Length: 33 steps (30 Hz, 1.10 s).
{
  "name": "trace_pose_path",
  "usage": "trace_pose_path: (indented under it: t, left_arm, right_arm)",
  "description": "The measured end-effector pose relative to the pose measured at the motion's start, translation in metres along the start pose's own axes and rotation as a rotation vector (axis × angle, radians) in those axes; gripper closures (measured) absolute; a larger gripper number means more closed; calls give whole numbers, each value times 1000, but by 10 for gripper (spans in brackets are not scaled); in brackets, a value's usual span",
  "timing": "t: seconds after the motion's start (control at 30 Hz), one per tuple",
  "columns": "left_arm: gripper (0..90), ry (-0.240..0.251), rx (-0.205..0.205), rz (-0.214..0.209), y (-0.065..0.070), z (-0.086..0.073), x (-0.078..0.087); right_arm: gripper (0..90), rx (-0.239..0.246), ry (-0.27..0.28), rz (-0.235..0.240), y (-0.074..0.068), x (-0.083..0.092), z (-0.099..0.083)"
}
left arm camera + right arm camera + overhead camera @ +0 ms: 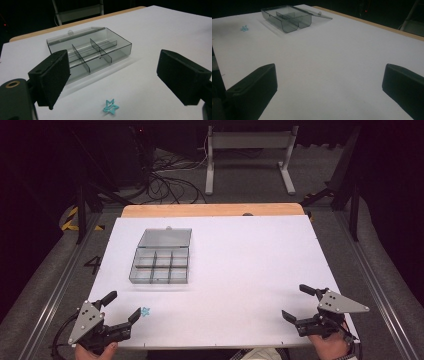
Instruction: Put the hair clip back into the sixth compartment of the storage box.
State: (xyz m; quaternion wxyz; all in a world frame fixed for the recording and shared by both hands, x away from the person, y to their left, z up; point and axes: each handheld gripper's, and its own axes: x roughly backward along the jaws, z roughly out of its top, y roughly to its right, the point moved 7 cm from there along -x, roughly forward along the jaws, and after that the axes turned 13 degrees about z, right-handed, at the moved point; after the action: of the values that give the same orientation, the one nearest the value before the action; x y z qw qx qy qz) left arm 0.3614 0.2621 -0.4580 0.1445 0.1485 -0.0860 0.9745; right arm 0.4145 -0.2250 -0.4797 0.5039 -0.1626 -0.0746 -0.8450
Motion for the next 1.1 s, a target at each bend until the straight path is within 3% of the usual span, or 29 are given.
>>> trace_pose_path:
  t: [0.27, 0.57, 1.1]
  left_arm:
    - [130, -13, -3, -12, 0, 7, -8]
    - [131, -23, 23, -36, -3, 16, -20]
    - [131, -52, 16, -54, -2, 23, -37]
  right_arm:
    - [4, -2, -4, 5, 0, -2, 0]
    - [4, -5, -7, 11, -1, -3, -1]
    - [4, -2, -7, 17, -2, -4, -1]
